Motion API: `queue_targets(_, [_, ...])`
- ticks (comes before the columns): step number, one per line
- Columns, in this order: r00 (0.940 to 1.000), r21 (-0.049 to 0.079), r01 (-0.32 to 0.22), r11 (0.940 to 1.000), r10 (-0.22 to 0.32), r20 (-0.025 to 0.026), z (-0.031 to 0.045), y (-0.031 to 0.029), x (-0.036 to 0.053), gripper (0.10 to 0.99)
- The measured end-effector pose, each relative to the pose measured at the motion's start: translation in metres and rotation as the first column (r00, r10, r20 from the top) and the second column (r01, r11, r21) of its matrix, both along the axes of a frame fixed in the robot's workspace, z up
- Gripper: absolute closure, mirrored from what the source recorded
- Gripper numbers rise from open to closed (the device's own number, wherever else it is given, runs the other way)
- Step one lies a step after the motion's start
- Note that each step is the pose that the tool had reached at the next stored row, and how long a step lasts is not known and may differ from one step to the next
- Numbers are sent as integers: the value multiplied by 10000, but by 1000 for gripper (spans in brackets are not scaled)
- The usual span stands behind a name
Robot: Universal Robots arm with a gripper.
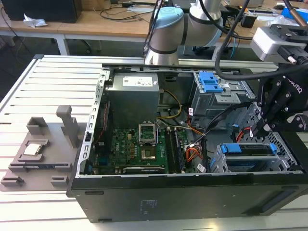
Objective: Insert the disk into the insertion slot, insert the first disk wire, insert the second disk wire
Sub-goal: 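Insert the disk into the insertion slot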
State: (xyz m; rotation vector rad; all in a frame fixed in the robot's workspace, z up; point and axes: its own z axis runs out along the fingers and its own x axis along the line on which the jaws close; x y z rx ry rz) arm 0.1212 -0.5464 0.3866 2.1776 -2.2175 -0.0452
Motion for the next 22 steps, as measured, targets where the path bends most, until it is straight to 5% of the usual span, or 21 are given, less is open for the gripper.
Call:
queue_targets(11, [10000, -1, 0, 10000, 0, -1, -189, 0, 70, 980])
queue_targets(22, [10000, 0, 1, 10000, -1, -1, -208, 0, 125, 980])
